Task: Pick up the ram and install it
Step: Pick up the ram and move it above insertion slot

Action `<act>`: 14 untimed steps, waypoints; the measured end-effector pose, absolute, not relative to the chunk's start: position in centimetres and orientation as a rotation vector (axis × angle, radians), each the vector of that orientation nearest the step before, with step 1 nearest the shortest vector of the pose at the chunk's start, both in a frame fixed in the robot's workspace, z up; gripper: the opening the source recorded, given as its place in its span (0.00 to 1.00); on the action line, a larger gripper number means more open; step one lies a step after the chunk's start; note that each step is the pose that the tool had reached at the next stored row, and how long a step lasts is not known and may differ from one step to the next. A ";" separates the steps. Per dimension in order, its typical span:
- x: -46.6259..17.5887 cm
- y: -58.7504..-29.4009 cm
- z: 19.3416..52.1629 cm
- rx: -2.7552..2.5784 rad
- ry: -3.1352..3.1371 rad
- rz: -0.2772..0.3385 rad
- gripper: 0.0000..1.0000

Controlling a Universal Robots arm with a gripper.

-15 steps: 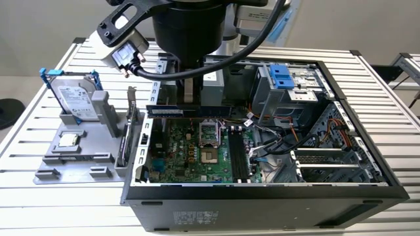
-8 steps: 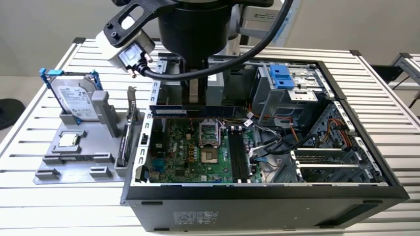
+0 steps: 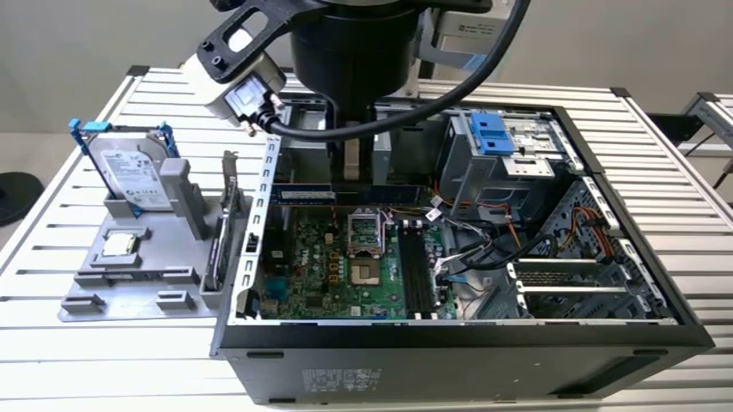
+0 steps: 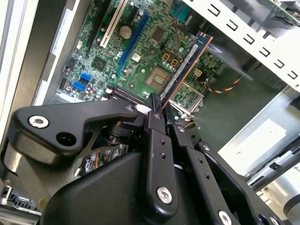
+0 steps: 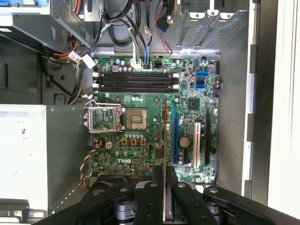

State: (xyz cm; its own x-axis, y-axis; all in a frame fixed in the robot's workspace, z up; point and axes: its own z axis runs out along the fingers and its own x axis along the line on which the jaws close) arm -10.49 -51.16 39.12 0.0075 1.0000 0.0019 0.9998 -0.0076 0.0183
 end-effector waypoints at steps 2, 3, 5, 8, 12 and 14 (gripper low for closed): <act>-10.3 -51.2 39.1 2.221 2.205 0.022 0.00; -10.2 -51.2 39.1 2.221 2.205 0.022 0.00; -10.0 -51.2 39.1 2.221 2.205 0.022 0.00; -9.8 -51.2 39.1 2.221 2.205 0.022 0.00; -9.4 -51.2 39.1 2.221 2.205 0.022 0.00; -9.3 -51.2 39.1 2.221 2.205 0.022 0.00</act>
State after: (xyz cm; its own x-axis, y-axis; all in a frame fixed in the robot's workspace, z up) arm -9.26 -51.16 39.12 0.0075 1.0000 0.0019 0.9998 -0.0076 0.0183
